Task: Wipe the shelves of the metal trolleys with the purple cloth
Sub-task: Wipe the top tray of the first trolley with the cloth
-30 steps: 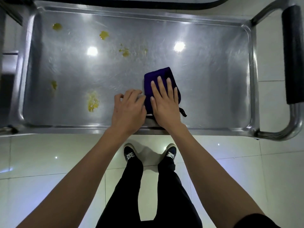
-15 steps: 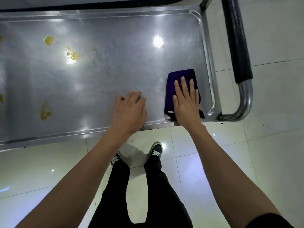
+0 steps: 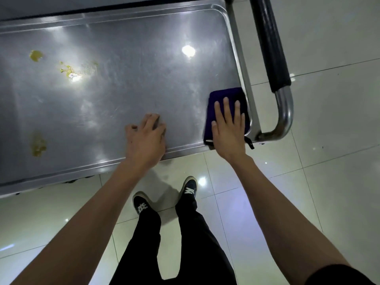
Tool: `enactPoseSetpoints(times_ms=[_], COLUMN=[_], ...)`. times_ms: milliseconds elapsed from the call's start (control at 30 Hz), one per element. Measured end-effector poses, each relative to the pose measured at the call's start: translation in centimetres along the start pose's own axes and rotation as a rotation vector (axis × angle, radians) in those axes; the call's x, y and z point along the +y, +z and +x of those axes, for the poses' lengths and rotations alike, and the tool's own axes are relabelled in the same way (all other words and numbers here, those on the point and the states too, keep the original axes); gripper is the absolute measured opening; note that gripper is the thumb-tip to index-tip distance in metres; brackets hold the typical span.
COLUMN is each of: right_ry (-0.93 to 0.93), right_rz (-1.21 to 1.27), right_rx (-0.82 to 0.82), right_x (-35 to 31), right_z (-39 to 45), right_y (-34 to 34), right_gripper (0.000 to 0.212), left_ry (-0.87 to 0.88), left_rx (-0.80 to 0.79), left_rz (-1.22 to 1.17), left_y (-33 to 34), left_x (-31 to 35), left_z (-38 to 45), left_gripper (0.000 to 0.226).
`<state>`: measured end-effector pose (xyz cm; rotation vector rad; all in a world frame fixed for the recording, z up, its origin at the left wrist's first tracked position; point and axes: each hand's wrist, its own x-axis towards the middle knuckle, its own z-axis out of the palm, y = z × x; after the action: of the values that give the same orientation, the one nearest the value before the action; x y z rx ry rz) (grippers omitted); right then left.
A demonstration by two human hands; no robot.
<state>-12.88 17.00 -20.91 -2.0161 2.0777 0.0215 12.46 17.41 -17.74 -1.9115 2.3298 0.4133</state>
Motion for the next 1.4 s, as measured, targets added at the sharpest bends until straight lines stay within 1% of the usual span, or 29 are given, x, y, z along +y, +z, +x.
enactPoseSetpoints(times_ms=[167,233,333,367,500,667,800,933,1033,1200,1267,1400], right_ry=[-0.059,-0.067,-0.054,-0.05,-0.083,-0.106,-0.146,-0.212,-0.151,0.027,0.036,0.025], right_rz=[0.005,0.016,0.025,0.032,0.06,0.055,0.071,0.062,0.07,0.077,0.068,0.056], right_rx=[-0.017,-0.027,-0.039,-0.042,-0.055,-0.077,-0.058,-0.038,-0.019,-0.017,-0.025,-0.027], right_x=[-7.9,-10.7,-13.9,-15.0,-20.4,-23.4,-22.5,-18.9,-14.8,-7.2,-6.0,-6.8], right_z=[-2.2,-2.8,-3.5,-3.7,-5.0,-6.5,-6.9,-6.9,-6.9,-6.4,-6.2,-6.0], right_y=[2.0,2.6,3.4,3.6,4.7,5.5,5.3,4.7,3.8,2.0,1.8,2.1], right_gripper=[0.06,0.06,0.06,0.06,0.061,0.062,0.06,0.058,0.058,0.057,0.057,0.059], left_ry=[0.117,0.155,0.109,0.09,0.069,0.03,0.038,-0.01,-0.044,-0.103,-0.134,-0.151], left_rx=[-0.083,-0.078,0.024,0.021,-0.081,-0.059,-0.071,-0.079,-0.07,-0.041,-0.041,-0.046], left_rz=[0.036,0.038,-0.017,-0.022,0.007,0.053,0.092,0.098,0.086,0.044,0.016,0.007], left_y=[-0.8,-1.2,-1.8,-1.8,-0.9,-0.6,-0.5,-0.6,-0.4,0.2,0.1,-0.3], left_x=[-1.7,-3.7,-8.0,-9.1,-11.2,-12.3,-12.0,-11.3,-10.8,-9.6,-9.0,-8.7], left_z=[0.2,-0.8,-4.1,-5.3,-8.0,-8.9,-9.4,-9.0,-8.9,-9.5,-9.3,-9.1], left_gripper=[0.044,0.044,0.039,0.037,0.041,0.036,0.036,0.03,0.034,0.035,0.033,0.032])
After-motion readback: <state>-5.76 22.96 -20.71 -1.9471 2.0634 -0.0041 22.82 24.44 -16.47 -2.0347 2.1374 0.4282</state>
